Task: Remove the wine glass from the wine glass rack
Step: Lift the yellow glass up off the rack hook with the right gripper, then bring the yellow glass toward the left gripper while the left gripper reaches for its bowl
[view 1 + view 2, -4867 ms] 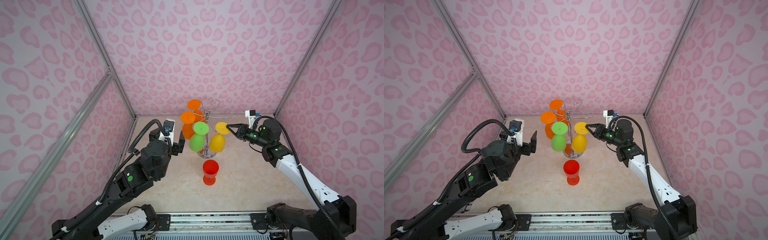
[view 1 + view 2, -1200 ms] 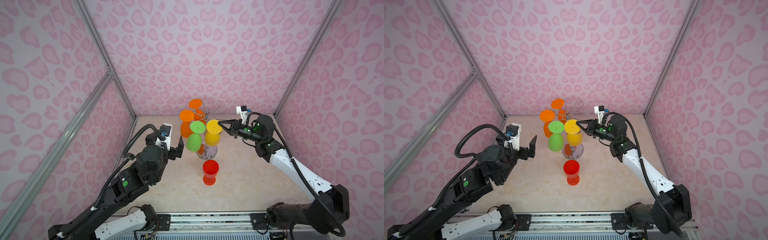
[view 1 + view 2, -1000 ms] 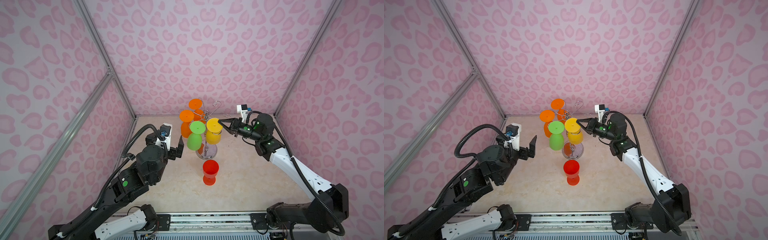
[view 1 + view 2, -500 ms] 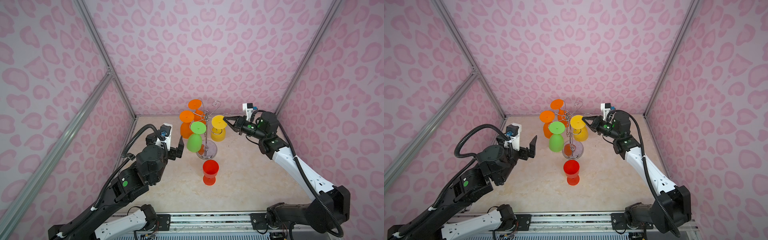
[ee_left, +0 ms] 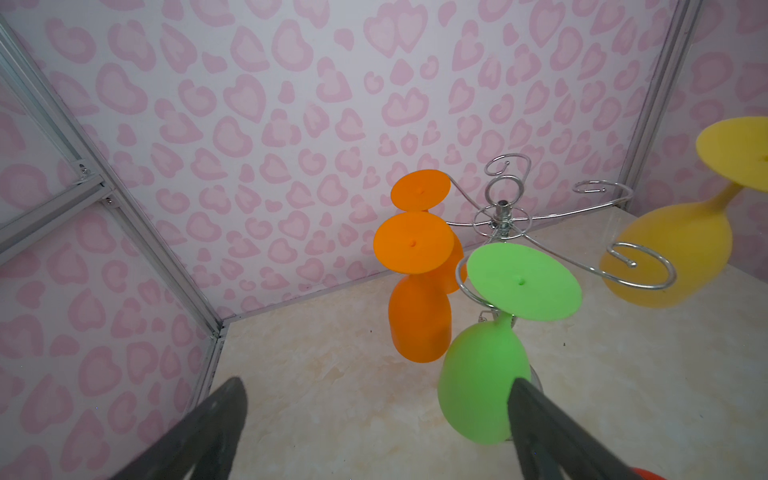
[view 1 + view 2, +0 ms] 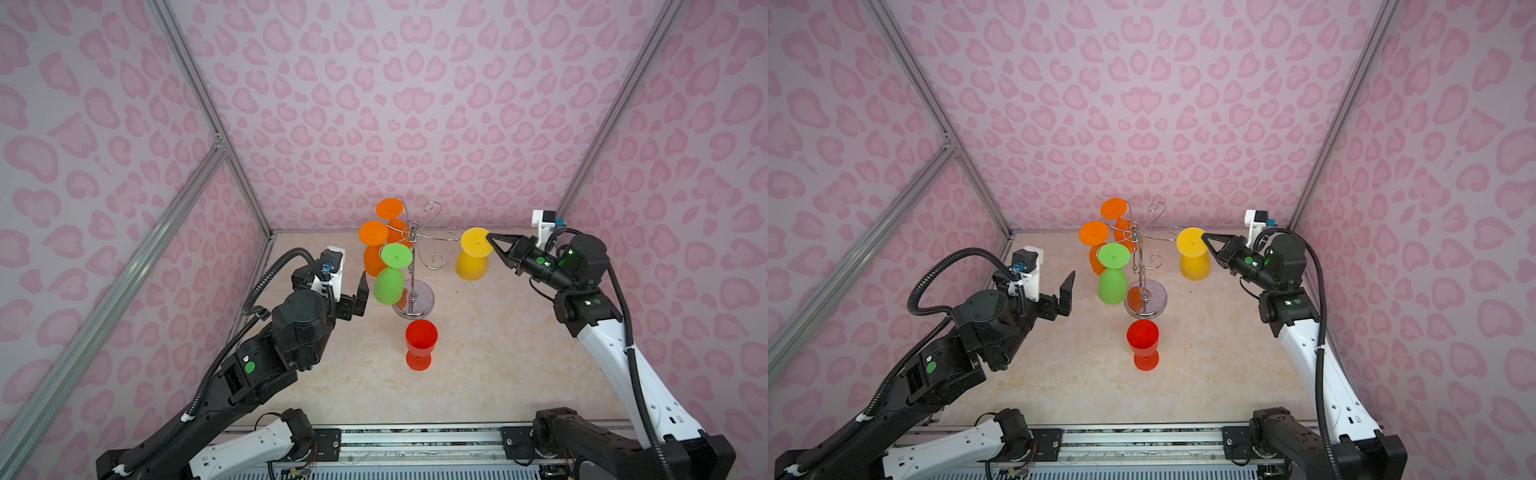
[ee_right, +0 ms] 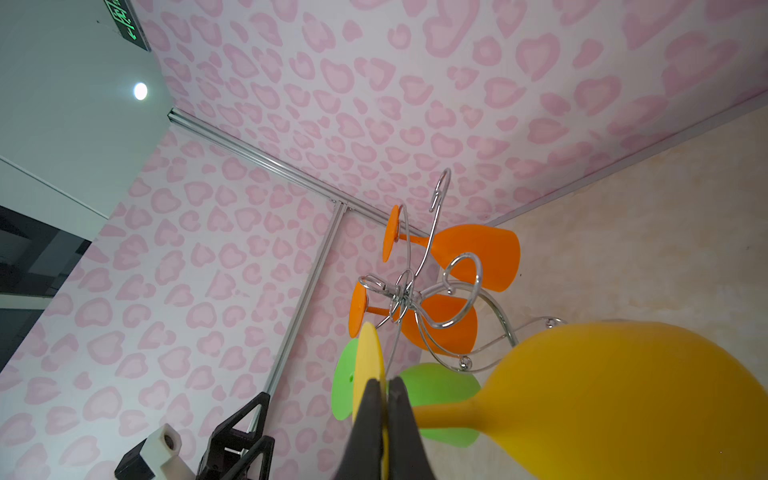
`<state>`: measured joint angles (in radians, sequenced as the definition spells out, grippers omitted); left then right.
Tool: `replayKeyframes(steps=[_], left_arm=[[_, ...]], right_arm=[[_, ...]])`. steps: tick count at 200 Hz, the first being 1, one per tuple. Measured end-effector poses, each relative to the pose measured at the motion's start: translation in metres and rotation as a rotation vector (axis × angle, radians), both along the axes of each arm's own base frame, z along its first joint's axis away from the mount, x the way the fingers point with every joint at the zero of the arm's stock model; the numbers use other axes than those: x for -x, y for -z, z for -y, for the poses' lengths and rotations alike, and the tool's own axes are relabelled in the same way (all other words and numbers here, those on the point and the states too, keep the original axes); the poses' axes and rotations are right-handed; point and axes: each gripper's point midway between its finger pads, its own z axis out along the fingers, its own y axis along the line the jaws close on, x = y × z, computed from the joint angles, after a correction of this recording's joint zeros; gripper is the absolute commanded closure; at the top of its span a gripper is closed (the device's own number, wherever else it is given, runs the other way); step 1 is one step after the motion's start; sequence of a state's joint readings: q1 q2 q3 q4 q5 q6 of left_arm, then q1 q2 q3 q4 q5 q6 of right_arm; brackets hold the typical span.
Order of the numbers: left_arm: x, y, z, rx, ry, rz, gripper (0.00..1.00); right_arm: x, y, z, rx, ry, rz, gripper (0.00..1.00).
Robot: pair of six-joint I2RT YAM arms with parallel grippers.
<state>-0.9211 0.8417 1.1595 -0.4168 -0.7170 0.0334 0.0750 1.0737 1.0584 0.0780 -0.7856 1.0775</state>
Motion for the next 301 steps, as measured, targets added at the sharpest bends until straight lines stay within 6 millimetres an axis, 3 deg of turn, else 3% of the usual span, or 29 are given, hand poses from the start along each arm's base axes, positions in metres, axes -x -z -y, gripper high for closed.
replayKeyframes(steps=[22, 68, 108, 134, 153, 193, 262, 301], left_arm=[[0.0, 0.0, 0.015, 0.03, 0.065, -0.007, 0.02], [0.008, -0.014, 0.054, 0.129, 0.303, 0.011, 0.0], [0.008, -0.027, 0.084, 0.236, 0.565, 0.037, 0.0], [0.004, -0.032, 0.102, 0.302, 0.722, 0.03, 0.01], [0.003, -0.039, 0.112, 0.351, 0.84, 0.043, 0.01], [-0.011, -0.054, 0.126, 0.461, 1.041, 0.057, 0.0], [-0.027, -0.058, 0.146, 0.553, 1.214, 0.018, 0.01], [-0.023, -0.065, 0.145, 0.568, 1.245, 0.042, 0.11]], right_arm=[[0.014, -0.019, 0.035, 0.014, 0.099, 0.057, 1.0], [0.04, -0.063, 0.043, -0.005, 0.111, 0.218, 1.0], [0.054, -0.119, 0.033, -0.112, 0.04, 0.407, 1.0], [0.072, -0.157, 0.009, -0.198, -0.081, 0.53, 1.0], [0.086, -0.173, -0.011, -0.248, -0.174, 0.589, 1.0], [0.09, -0.178, -0.038, -0.353, -0.314, 0.618, 1.0], [0.089, -0.168, -0.058, -0.524, -0.447, 0.592, 1.0], [0.079, -0.159, -0.062, -0.618, -0.499, 0.555, 1.0]])
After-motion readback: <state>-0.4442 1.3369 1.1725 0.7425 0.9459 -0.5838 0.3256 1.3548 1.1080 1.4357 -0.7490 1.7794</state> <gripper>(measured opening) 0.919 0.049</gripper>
